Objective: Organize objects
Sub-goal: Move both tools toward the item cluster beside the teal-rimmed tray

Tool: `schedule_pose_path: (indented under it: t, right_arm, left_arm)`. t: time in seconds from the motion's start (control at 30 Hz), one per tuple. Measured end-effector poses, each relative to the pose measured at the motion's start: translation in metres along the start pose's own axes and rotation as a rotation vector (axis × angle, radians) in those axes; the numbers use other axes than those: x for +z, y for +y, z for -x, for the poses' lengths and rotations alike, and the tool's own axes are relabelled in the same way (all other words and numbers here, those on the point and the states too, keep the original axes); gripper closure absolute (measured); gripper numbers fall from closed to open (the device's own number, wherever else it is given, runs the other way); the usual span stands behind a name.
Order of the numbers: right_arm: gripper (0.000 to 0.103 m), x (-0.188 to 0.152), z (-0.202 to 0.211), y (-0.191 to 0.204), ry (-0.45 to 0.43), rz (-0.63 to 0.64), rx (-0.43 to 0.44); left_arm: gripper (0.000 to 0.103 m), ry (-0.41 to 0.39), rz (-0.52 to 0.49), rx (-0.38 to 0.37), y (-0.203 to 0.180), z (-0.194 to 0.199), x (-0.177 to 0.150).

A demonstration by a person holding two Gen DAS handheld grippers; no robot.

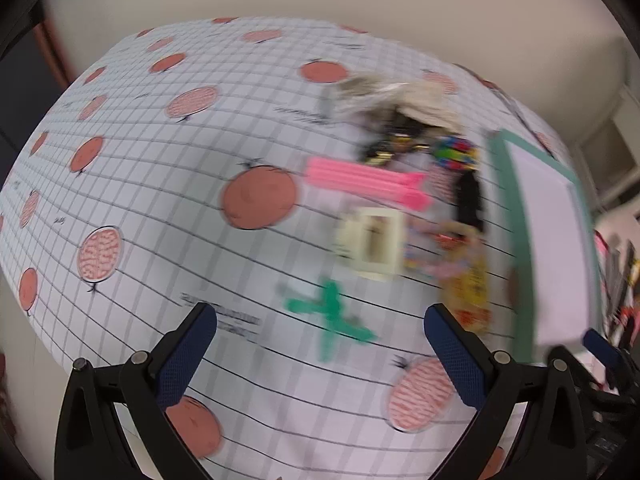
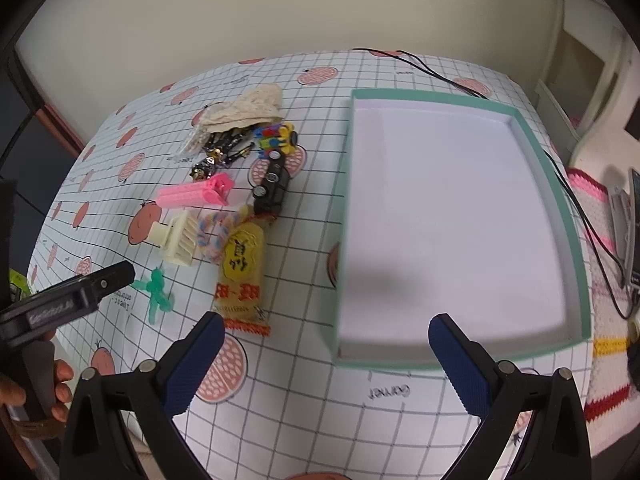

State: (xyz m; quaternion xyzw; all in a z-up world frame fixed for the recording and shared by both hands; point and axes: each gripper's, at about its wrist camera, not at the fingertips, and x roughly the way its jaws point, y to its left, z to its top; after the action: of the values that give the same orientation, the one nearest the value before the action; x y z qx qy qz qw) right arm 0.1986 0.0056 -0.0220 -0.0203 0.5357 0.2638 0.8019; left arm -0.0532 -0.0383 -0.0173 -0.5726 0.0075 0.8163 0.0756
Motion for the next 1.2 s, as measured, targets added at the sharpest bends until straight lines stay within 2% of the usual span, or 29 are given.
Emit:
schedule_pose_path:
  t: [0.17, 0.27, 0.43, 0.67, 0.93, 1.0, 1.07, 1.2]
  right_arm:
    - [0.0, 0.009, -0.016, 0.013, 0.025, 0.022, 0.043]
    - [0.0, 0.014, -0.024, 0.019, 0.045, 0.024, 0.05]
    - [0.0, 0.02, -0.033, 0.035, 0.06, 0.071, 0.075]
    - [0.001, 0.031, -0.05, 0.054, 0.081, 0.139, 0.089]
    - [0.019, 0.021, -0.065, 0.067, 0.106, 0.19, 0.087]
    - [0.022, 0.019, -0.068, 0.068, 0.113, 0.201, 0.077]
    - [0.027, 0.016, -0.071, 0.068, 0.12, 0.2, 0.077]
    - [0.033, 0.013, -0.077, 0.064, 0.143, 0.176, 0.091]
  left_arm:
    - [0.0, 0.004, 0.116, -0.028, 0.029, -0.011, 0.004]
    - [0.0, 0.004, 0.091, -0.016, 0.022, -0.012, 0.005]
    - [0.0, 0.059, 0.018, -0.002, 0.01, -0.021, 0.002]
    - [0.0, 0.081, 0.06, -0.02, 0.013, -0.029, 0.009]
    - [0.001, 0.111, -0.013, -0.014, 0.007, -0.041, 0.006]
    - [0.003, 0.112, -0.04, -0.006, 0.003, -0.043, 0.004]
    - [0.011, 0.128, -0.064, -0.016, -0.001, -0.045, 0.001]
    - [0.013, 0.147, -0.089, -0.031, -0.006, -0.049, -0.002]
